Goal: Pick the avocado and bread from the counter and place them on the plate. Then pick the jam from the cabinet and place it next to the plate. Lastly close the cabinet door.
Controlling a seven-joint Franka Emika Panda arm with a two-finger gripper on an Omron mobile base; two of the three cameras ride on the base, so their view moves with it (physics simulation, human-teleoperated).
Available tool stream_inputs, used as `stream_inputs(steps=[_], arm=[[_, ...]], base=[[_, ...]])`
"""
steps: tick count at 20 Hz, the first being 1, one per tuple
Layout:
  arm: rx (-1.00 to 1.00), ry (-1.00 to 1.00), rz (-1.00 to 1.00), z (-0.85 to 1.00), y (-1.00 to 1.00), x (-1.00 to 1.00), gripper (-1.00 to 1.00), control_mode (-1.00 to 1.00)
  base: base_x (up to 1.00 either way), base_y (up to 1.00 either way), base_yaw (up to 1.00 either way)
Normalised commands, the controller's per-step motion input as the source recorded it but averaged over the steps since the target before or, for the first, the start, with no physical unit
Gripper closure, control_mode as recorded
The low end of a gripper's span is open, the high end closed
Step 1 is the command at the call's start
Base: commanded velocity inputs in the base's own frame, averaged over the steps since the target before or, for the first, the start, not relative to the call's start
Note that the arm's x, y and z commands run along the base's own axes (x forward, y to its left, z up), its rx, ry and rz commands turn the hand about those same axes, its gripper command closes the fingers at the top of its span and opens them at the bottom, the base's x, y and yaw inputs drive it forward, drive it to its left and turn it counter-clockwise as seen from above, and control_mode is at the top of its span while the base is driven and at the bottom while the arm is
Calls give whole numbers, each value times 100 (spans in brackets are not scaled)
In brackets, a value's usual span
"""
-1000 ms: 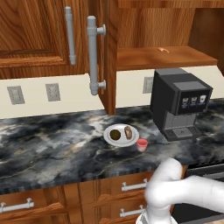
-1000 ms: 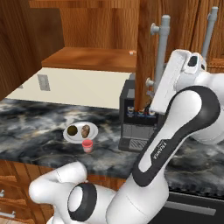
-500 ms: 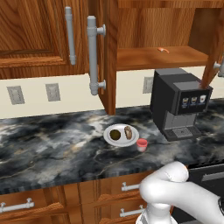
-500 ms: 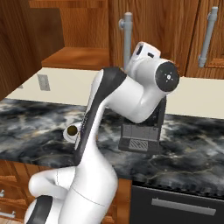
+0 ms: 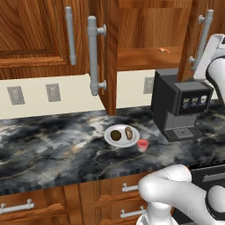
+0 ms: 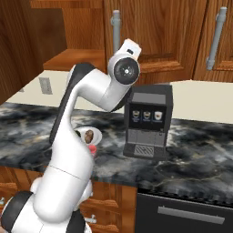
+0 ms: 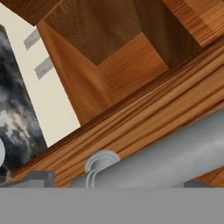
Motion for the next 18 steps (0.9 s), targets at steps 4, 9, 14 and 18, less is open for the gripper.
stream_inputs(steps=[4, 9, 14, 18], arm=[[11, 11, 0, -1, -33, 100, -100, -100], [20, 7, 11, 0, -47, 100, -100, -100], [16, 3, 19, -2, -46, 99, -100, -100], [1, 2, 15, -19, -18, 90, -100, -100]], base=[[0, 0, 0], [0, 0, 0], [0, 0, 0], [0, 0, 0]])
